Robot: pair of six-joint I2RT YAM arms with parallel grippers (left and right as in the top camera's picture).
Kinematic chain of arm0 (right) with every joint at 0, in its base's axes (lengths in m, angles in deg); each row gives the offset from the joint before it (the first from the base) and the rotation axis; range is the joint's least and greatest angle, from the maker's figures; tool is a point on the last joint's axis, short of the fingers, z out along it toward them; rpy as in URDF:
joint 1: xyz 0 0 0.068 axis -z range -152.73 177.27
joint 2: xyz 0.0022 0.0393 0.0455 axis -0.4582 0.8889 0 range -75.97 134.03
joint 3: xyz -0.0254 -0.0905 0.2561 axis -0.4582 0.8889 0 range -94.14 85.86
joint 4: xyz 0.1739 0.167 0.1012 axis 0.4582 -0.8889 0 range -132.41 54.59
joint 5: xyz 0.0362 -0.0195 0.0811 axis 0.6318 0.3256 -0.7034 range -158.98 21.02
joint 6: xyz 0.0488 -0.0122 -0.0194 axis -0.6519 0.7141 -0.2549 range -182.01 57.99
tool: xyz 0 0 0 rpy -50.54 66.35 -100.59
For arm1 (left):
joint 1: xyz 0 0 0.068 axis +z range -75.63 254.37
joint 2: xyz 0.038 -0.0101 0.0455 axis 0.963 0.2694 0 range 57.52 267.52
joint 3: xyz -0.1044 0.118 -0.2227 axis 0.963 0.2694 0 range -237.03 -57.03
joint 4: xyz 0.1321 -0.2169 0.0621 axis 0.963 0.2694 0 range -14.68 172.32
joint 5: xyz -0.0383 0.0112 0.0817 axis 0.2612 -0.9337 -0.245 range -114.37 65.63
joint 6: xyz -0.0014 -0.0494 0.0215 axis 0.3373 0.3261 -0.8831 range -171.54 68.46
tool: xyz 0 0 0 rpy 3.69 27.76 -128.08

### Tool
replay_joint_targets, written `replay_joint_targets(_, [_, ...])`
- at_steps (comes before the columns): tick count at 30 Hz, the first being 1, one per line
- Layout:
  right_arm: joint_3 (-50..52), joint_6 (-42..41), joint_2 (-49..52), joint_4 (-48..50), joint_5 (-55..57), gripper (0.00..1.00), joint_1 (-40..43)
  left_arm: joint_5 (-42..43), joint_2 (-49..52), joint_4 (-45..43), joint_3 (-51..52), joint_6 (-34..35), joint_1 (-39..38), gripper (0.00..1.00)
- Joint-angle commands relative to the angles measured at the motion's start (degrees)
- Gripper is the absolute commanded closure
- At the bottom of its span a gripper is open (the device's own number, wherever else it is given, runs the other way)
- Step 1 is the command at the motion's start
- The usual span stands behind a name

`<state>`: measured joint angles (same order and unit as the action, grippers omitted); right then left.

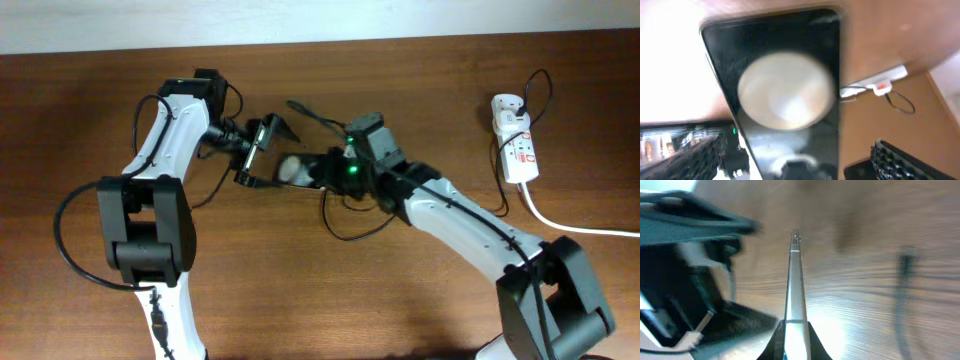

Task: Plug charger to phone and switch on socket

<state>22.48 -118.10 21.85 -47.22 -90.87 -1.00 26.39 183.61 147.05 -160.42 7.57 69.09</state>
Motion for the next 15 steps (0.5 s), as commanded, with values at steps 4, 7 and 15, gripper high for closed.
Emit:
replay_joint_targets(4, [-0.55, 7.89, -12.07, -10.01, -0.55, 0.96, 9.51, 0.9, -0.09, -13.38, -0.48, -28.92, 0.2, 0.39])
replay_joint_targets(7, [-0.55, 11.34, -19.19, -16.48, -0.55, 0.96, 14.19, 0.9, -0.09, -19.28, -0.48, -29.18, 0.2, 0.07])
replay_joint_targets(15, [9.31, 13.2, -43.08, -22.16, -3.93, 0.96, 27.47, 18.91, -0.09, -27.65, -0.5, -42.14, 0.15, 0.01])
